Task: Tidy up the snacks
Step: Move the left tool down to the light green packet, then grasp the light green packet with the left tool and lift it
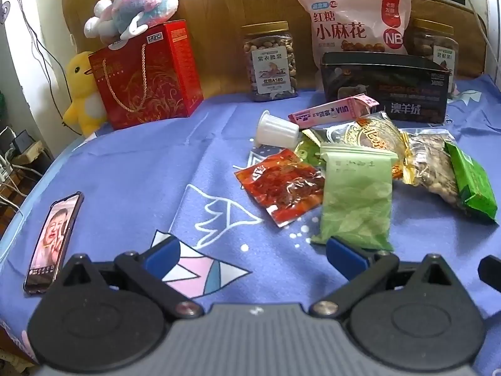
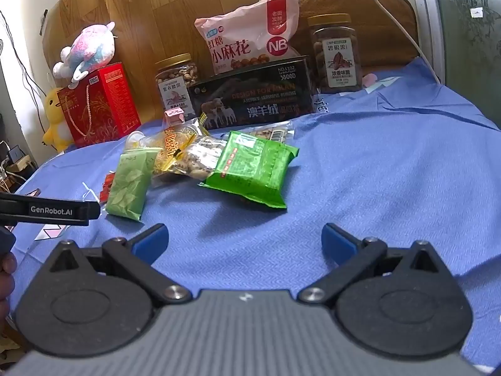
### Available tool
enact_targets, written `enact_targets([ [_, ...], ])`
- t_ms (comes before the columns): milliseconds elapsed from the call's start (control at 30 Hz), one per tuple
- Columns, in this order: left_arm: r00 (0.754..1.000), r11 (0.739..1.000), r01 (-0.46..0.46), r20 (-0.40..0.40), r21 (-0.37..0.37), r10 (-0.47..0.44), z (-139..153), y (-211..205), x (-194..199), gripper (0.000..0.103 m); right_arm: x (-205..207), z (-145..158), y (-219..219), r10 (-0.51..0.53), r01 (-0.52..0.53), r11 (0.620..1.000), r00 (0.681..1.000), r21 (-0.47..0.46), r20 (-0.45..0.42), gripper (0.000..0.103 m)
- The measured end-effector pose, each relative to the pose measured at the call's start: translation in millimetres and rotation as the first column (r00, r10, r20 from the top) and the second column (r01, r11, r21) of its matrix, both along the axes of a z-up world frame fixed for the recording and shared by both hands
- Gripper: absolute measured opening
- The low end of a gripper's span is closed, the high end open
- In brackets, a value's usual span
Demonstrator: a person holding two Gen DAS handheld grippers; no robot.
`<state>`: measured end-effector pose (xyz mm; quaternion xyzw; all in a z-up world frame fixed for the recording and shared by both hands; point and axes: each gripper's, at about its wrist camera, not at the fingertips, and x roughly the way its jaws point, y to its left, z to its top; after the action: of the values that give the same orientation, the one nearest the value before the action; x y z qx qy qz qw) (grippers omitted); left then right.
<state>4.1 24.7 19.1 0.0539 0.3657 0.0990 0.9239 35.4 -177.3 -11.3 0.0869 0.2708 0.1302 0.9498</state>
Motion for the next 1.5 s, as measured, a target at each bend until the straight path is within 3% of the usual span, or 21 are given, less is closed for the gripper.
enact_targets([
  [300, 1.0, 1.0, -0.018, 0.024, 0.014, 0.018, 0, 5, 0, 0.103, -2, 2, 1, 0.007, -0.007, 1.0, 1.0, 0.003, 0.016, 0.103],
  [500, 0.987, 0.997, 0.024, 0.156, 0.073, -0.035, 11, 7, -15, 0.103, -11, 9, -2, 0.032, -0.034, 0.999, 0.995, 0.022, 0.093, 0.103],
  [667, 0.974, 0.997, 0.079, 0.213, 0.019, -0.081, 20, 17, -18, 0.103, -14, 12, 5, 0.023, -0.023, 1.0, 0.983, -0.001, 0.181, 0.103],
  [733, 0.963, 0.995, 0.097, 0.255, -0.008, -0.092, 22, 22, -20, 0.103, -12, 12, 6, 0.02, -0.017, 1.0, 0.985, -0.017, 0.174, 0.102],
  [800, 0.949, 0.989, 0.142, 0.29, -0.039, -0.125, 22, 25, -22, 0.103, -8, 10, 8, 0.023, -0.018, 0.999, 0.989, -0.04, 0.148, 0.09],
  [867, 0.936, 0.979, 0.191, 0.315, -0.074, -0.159, 23, 28, -23, 0.103, -5, 8, 11, 0.044, -0.037, 0.998, 0.988, -0.053, 0.148, 0.063],
  [933, 0.933, 0.962, 0.24, 0.305, -0.131, -0.191, 22, 34, -17, 0.102, 0, 8, 14, 0.119, -0.117, 0.993, 0.985, -0.025, 0.125, 0.051],
  [1067, 0.931, 0.924, 0.316, 0.256, -0.214, -0.26, 20, 43, -4, 0.077, 8, 11, 29, 0.269, -0.268, 0.963, 0.957, -0.019, 0.108, 0.038],
  [1200, 0.929, 0.878, 0.364, 0.186, -0.312, -0.319, 9, 51, 11, 0.058, 12, 10, 54, 0.376, -0.367, 0.926, 0.921, -0.091, 0.103, 0.038],
  [1333, 0.923, 0.852, 0.385, 0.147, -0.354, -0.356, -2, 51, 20, 0.047, 23, 7, 77, 0.434, -0.415, 0.887, 0.899, -0.2, 0.058, 0.038],
  [1500, 0.904, 0.82, 0.42, 0.101, -0.389, -0.415, -14, 43, 32, 0.039, 42, 1, 89, 0.48, -0.462, 0.852, 0.877, -0.247, 0.016, 0.037],
])
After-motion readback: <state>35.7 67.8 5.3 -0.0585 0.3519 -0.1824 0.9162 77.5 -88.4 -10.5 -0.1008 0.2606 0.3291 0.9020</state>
